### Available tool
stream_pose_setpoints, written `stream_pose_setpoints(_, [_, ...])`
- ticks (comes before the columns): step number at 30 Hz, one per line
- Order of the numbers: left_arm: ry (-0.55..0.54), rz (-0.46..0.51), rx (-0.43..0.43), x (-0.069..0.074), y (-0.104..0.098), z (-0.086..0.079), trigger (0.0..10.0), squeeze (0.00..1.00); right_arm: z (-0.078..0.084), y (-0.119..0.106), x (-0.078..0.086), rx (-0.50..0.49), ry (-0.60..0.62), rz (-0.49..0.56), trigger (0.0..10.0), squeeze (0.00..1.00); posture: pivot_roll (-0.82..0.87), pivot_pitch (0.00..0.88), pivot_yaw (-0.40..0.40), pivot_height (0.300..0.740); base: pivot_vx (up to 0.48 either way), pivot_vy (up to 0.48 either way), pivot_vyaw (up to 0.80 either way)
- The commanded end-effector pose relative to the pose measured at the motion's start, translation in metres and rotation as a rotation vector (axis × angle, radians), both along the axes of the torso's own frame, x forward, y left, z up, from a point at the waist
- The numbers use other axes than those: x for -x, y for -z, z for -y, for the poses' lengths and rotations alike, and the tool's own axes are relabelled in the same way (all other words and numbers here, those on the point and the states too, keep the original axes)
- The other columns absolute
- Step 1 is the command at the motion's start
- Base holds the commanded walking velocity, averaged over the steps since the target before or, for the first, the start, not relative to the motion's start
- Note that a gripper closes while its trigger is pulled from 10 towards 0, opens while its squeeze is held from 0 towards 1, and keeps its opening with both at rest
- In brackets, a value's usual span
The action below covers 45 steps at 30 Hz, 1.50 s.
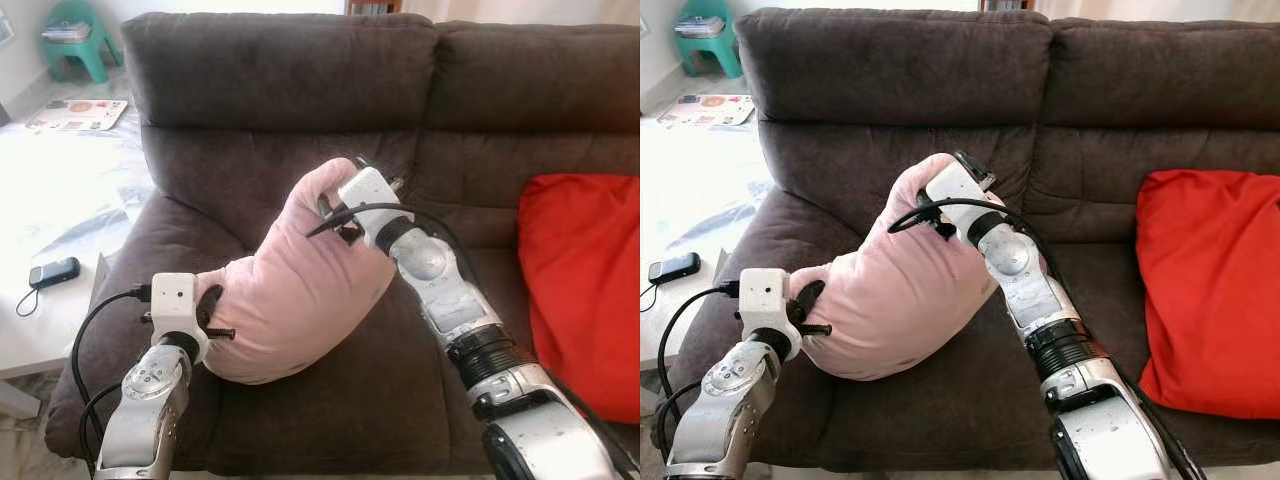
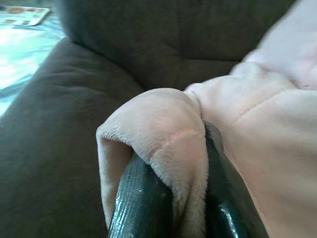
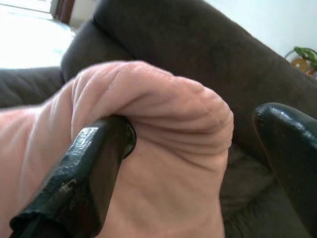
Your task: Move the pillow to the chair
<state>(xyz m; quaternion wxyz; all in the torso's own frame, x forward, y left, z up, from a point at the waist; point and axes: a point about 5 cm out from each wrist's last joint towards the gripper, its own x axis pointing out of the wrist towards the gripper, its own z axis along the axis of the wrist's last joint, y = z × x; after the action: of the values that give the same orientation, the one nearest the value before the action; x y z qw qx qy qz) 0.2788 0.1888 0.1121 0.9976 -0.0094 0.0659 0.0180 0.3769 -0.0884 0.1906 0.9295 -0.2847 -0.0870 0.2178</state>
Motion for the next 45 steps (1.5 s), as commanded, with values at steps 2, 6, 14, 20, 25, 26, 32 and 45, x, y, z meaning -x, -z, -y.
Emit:
stream_pose_setpoints(2, [-0.093, 0.086, -0.020, -0.003, -0.015, -0.012, 10.0, 0.00, 0.013, 0.020, 0.001, 0.080, 0.044, -0.074, 10.0, 0.00, 0.06, 0.074, -0.035, 0.740, 0.000, 0.000, 0.00])
stream_pose_setpoints(6, [-0.146, 0.102, -0.014, -0.003, -0.016, -0.017, 10.0, 0.00, 0.032, 0.035, 0.002, 0.210, 0.083, -0.113, 10.0, 0.00, 0.06, 0.072, -0.035, 0.740, 0.000, 0.000, 0.00])
stream_pose_setpoints(14, [-0.232, 0.118, 0.001, -0.003, -0.017, -0.029, 10.0, 0.00, 0.057, 0.052, 0.009, 0.281, 0.115, -0.176, 10.0, 0.00, 0.05, 0.068, -0.035, 0.740, 0.000, 0.000, 0.00])
stream_pose_setpoints(20, [-0.322, 0.123, 0.046, -0.002, -0.015, -0.038, 10.0, 0.00, 0.067, 0.048, 0.012, 0.248, 0.167, -0.120, 10.0, 0.00, 0.05, 0.061, -0.034, 0.740, 0.000, 0.000, 0.00])
stream_pose_setpoints(25, [-0.333, 0.122, 0.090, -0.005, -0.015, -0.038, 10.0, 0.00, 0.066, 0.037, 0.012, 0.125, 0.191, -0.067, 10.0, 0.00, 0.05, 0.056, -0.030, 0.740, 0.000, 0.000, 0.00])
stream_pose_setpoints(26, [-0.391, 0.124, 0.111, -0.005, -0.014, -0.040, 10.0, 0.00, 0.066, 0.036, 0.013, 0.103, 0.203, -0.065, 10.0, 0.00, 0.04, 0.054, -0.030, 0.740, 0.000, 0.000, 0.00])
stream_pose_setpoints(32, [-0.559, 0.115, 0.216, -0.005, -0.010, -0.046, 10.0, 0.00, 0.056, 0.041, 0.018, 0.070, 0.188, -0.071, 10.0, 0.00, 0.05, 0.057, -0.029, 0.740, 0.000, 0.000, 0.00])
stream_pose_setpoints(45, [-0.833, 0.264, 0.256, 0.013, -0.024, -0.072, 10.0, 0.00, 0.044, 0.045, 0.028, 0.017, 0.160, -0.073, 10.0, 0.00, 0.04, 0.072, -0.026, 0.740, 0.000, 0.000, 0.00])
